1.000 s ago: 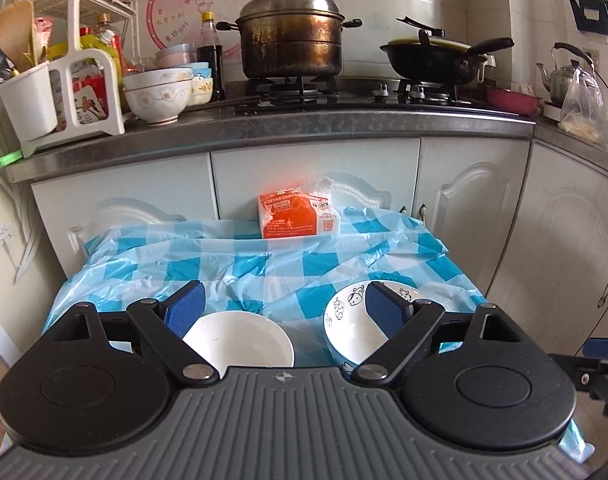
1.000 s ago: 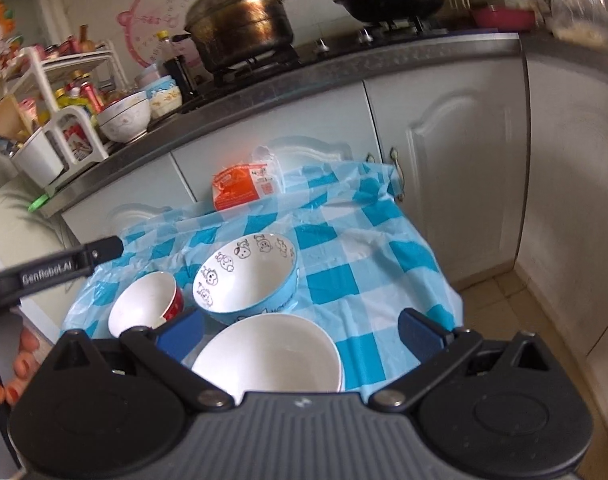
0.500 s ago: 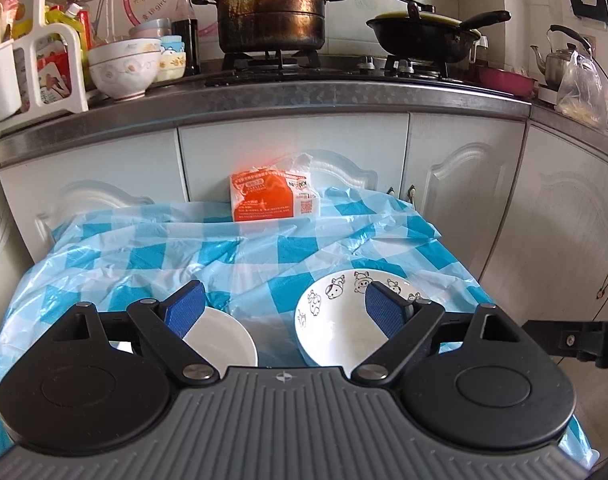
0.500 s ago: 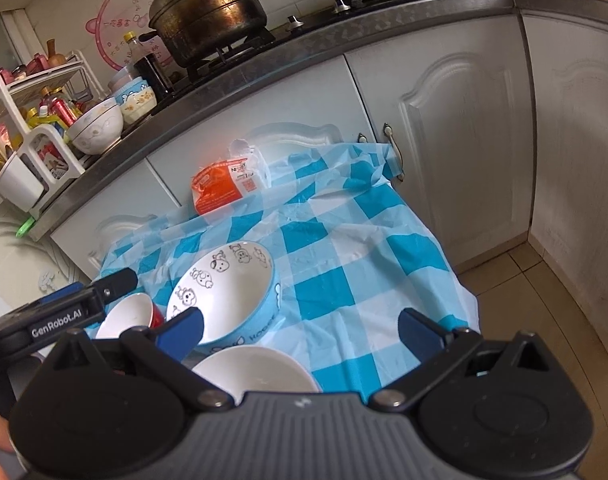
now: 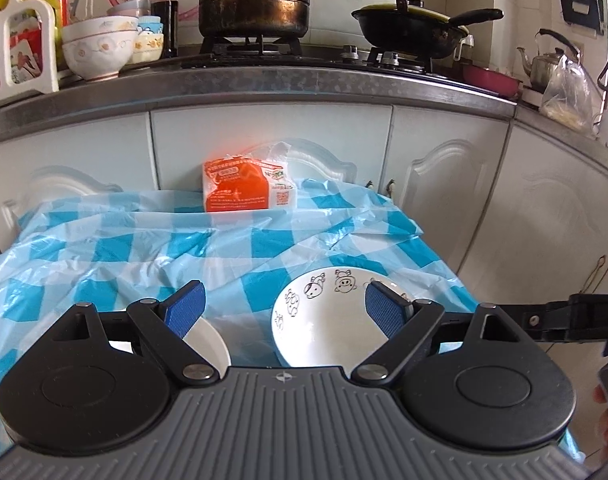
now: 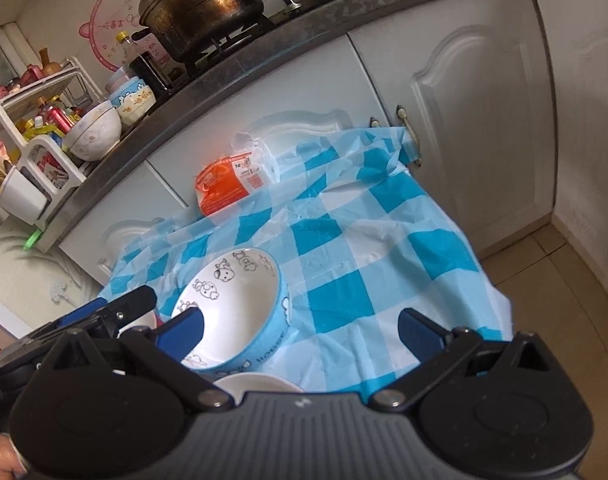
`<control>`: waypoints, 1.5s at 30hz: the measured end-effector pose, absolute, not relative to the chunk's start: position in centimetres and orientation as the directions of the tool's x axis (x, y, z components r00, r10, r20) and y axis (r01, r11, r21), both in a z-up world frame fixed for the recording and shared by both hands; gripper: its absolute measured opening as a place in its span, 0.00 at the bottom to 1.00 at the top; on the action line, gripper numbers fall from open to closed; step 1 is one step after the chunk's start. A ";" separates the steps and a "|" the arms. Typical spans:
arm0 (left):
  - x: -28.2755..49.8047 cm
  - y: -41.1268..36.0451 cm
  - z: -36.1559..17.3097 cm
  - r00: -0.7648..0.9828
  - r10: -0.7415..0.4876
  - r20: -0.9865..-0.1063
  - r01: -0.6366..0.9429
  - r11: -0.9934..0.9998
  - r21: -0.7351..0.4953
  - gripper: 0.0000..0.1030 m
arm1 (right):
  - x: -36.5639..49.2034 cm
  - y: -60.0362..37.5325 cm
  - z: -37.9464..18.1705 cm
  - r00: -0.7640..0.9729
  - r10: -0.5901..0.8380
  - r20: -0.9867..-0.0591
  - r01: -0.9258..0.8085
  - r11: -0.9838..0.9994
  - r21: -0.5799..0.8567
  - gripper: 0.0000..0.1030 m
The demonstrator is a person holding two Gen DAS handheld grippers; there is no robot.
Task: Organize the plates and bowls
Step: 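Grasp the blue cartoon bowl's rim with both grippers, then lift the blue cartoon bowl with both grippers and carry it over the pink-rim bowl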
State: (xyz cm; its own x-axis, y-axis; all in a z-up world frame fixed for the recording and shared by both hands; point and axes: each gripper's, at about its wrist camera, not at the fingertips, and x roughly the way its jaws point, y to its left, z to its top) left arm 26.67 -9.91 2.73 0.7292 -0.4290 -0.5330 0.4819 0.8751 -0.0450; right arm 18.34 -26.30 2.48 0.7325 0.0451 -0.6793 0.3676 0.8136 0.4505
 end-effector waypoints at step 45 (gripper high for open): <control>35.5 -14.7 -1.3 0.479 -0.460 -0.747 0.571 0.810 -0.133 0.48 | 24.7 -27.3 -3.5 0.608 0.408 -0.681 0.307 0.670 0.676 0.72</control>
